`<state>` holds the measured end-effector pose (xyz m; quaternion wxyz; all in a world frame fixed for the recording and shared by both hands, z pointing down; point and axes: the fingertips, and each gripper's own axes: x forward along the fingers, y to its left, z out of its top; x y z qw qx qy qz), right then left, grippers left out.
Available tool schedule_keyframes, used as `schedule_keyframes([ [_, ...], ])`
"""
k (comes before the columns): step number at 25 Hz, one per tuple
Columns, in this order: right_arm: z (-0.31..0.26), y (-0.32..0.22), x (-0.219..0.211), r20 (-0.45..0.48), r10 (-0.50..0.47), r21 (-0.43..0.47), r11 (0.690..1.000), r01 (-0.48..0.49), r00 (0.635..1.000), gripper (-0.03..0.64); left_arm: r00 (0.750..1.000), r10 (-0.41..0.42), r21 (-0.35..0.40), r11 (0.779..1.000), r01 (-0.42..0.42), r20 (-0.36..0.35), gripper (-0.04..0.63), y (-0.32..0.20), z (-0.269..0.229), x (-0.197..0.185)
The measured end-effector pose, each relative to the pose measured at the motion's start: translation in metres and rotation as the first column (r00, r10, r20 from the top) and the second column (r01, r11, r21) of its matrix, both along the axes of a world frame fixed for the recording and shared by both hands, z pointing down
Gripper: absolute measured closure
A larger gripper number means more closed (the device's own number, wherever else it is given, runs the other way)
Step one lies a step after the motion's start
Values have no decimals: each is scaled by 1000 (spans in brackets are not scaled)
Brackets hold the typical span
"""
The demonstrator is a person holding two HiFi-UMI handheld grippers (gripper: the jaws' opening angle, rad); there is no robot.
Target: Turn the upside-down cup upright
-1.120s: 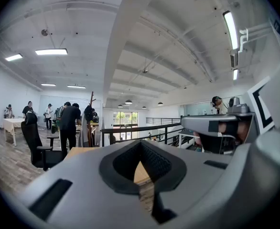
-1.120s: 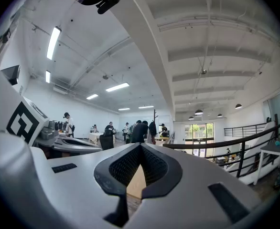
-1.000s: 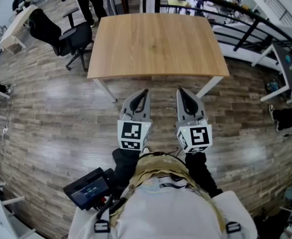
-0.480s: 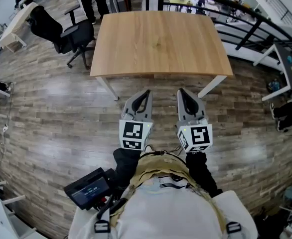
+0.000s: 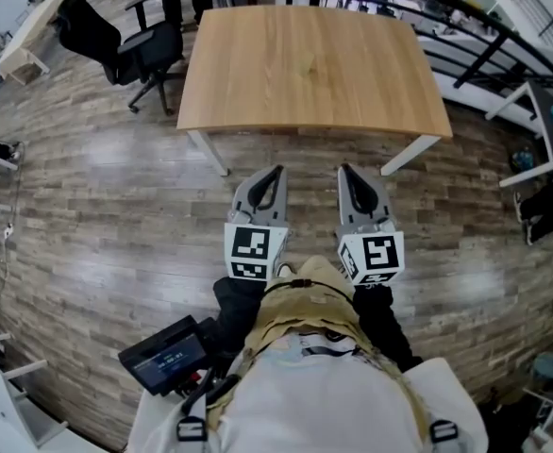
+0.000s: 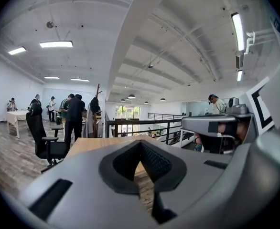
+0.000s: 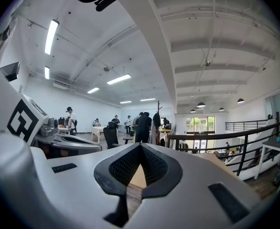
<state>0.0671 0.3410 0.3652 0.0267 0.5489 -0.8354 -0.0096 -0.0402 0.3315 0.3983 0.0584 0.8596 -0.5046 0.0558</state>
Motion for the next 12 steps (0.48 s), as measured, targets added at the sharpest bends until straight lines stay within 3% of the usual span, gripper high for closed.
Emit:
schedule_keyframes([
  [12,27,-45,-15,-9,-23,-49,999,23,1000,595,1000,-23,-45,999,23,-1,595,-39,23,-11],
])
